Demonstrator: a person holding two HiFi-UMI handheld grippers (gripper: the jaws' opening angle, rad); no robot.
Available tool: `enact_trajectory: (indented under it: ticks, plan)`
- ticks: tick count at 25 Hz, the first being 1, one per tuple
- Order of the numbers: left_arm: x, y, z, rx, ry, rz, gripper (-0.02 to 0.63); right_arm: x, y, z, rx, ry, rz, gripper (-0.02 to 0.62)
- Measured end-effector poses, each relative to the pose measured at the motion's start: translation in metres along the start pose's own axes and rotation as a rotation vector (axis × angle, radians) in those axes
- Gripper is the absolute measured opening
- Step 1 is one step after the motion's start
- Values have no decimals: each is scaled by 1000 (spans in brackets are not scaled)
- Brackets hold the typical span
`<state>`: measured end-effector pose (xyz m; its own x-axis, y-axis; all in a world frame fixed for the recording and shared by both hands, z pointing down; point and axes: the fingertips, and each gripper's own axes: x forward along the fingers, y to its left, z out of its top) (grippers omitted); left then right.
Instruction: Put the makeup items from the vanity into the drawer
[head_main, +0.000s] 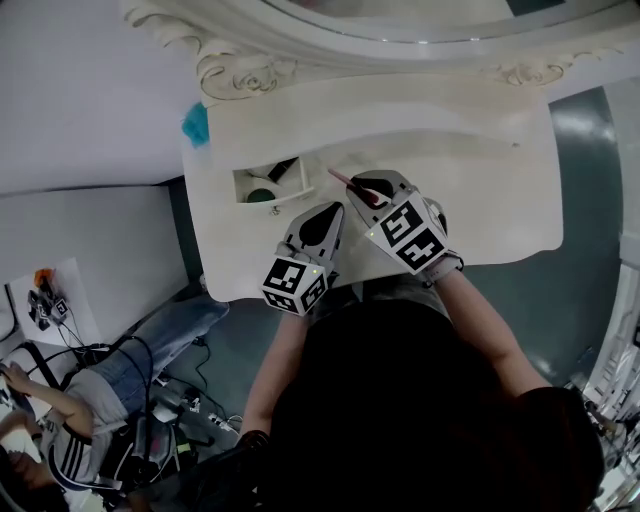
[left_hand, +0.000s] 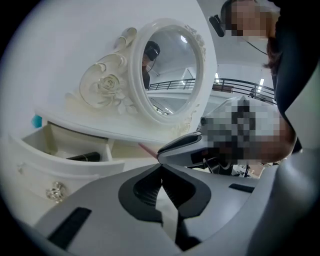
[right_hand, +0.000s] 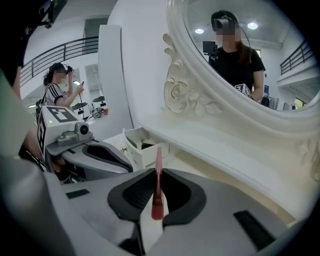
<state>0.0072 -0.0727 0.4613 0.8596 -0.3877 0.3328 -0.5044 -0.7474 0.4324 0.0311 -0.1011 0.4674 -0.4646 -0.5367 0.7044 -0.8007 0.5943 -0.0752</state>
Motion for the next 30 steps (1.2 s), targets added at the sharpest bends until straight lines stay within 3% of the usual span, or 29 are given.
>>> enact_trajectory:
  ticks: [20, 26, 30]
  plan:
    - [-74, 76, 11, -58, -94, 150, 11, 68, 67, 66, -166, -1, 137, 58]
    - [-92, 94, 11, -84, -121, 205, 11, 86, 76, 81, -275, 13, 145, 58]
    - [-101, 102, 10, -99, -132, 233, 11, 96, 79, 85, -278, 11, 152, 58]
